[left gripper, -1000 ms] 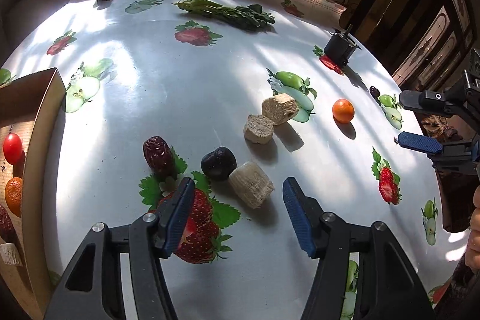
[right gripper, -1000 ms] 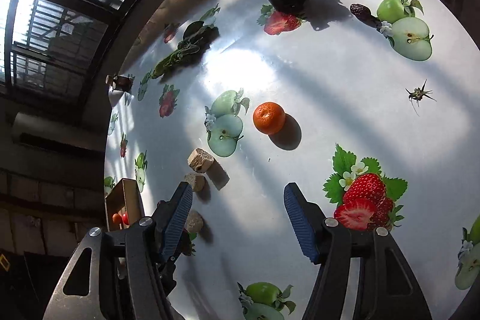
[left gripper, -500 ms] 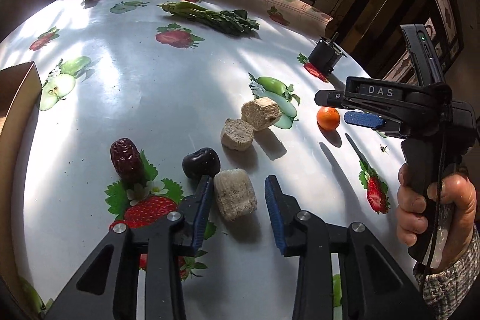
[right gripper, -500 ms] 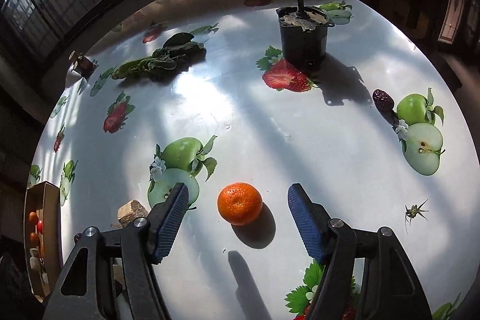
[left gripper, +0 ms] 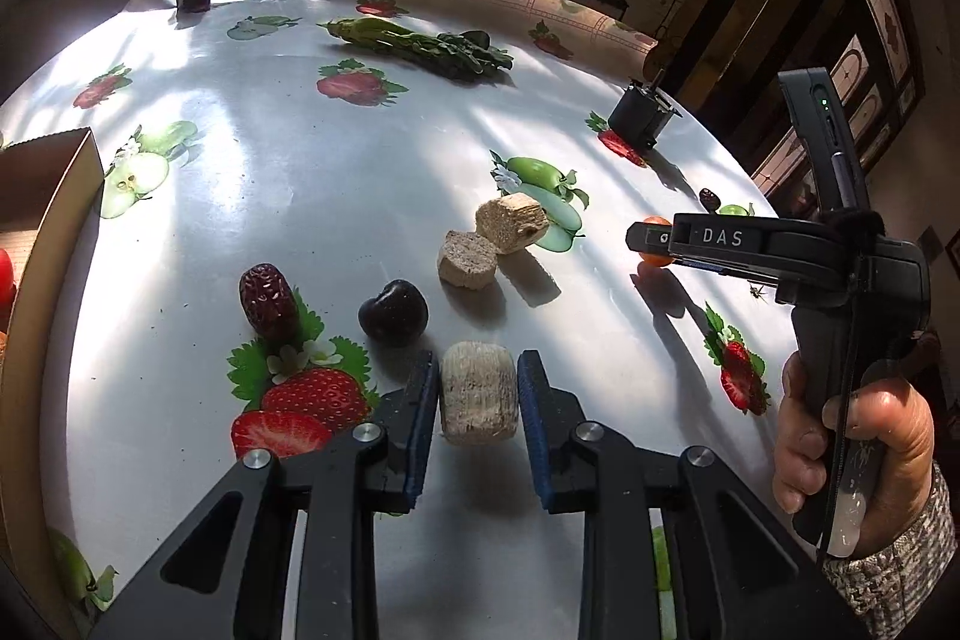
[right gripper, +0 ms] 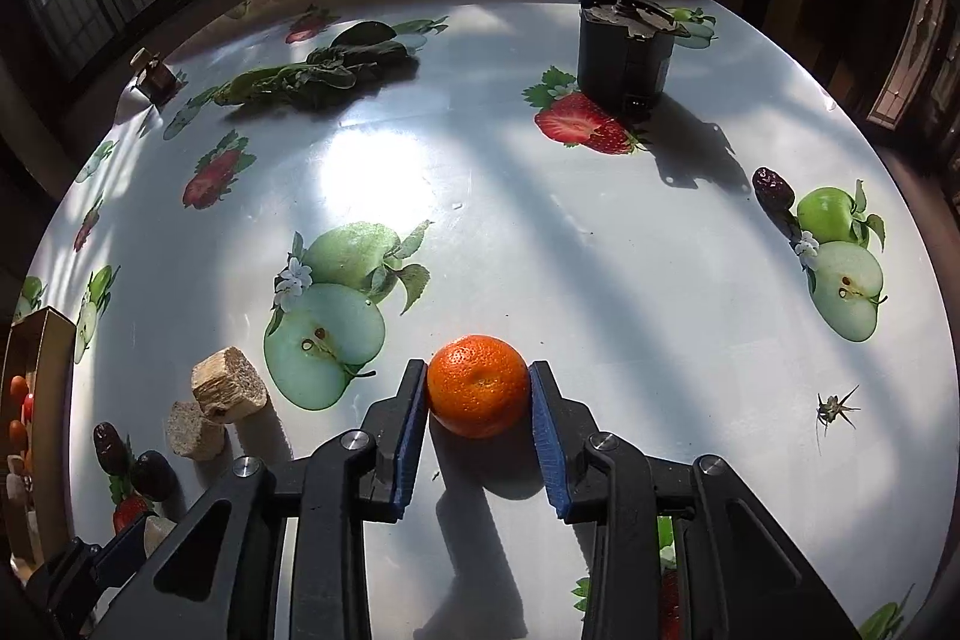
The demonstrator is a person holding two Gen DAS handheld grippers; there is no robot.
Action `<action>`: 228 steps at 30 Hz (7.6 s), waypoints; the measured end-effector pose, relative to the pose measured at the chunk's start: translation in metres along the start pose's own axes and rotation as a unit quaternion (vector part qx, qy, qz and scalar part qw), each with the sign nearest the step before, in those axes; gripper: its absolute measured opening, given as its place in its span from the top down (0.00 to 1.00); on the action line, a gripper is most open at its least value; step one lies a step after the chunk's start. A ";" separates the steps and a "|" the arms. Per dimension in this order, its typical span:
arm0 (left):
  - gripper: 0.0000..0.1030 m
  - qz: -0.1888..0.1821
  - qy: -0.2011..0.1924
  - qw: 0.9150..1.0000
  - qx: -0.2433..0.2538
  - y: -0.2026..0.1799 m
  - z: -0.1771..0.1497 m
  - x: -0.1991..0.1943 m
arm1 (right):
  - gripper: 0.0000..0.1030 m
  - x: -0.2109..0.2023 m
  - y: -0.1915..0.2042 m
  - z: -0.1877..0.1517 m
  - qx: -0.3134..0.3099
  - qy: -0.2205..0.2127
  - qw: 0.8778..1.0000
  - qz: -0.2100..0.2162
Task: Organize fruits
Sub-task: 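Close left gripper on the white slice while right gripper closes on the orange, then carry slice and orange into the box and open both grippers, then move left tool to a red date while right tool approaches a white block, then close left gripper on the red date while right gripper closes on the white block, then carry date and block into the box and open both grippers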
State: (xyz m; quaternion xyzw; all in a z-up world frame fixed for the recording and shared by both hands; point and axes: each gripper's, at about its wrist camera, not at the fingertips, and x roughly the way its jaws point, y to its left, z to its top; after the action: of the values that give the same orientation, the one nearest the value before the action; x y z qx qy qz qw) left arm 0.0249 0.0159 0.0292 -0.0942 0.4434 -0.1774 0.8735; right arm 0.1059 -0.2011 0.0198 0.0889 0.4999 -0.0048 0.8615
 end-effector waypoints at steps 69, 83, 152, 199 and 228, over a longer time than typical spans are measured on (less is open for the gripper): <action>0.55 0.226 -0.087 0.952 -0.185 0.253 -0.074 -0.209 | 0.46 -0.064 0.349 -0.165 -0.259 0.007 0.942 0.212; 0.22 0.187 -0.138 0.966 -0.117 0.168 -0.067 -0.240 | 0.41 -0.192 0.179 -0.121 -0.139 -0.056 0.964 0.219; 0.61 0.100 0.056 0.993 -0.039 0.073 0.047 0.005 | 0.63 0.003 0.083 0.005 -0.049 -0.009 0.993 0.102; 0.82 0.237 -0.057 0.955 -0.166 0.242 -0.079 -0.197 | 0.75 -0.106 0.293 -0.157 -0.224 0.010 0.933 0.282; 0.66 0.224 -0.067 0.951 -0.201 0.264 -0.071 -0.197 | 0.73 -0.047 0.364 -0.187 -0.283 0.037 0.929 0.237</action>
State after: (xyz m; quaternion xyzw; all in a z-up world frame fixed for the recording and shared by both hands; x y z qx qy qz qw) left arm -0.0797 0.3358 0.0479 -0.1774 0.4200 0.1218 0.8816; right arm -0.0435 0.1832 0.0240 -0.0431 0.4768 0.3444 0.8076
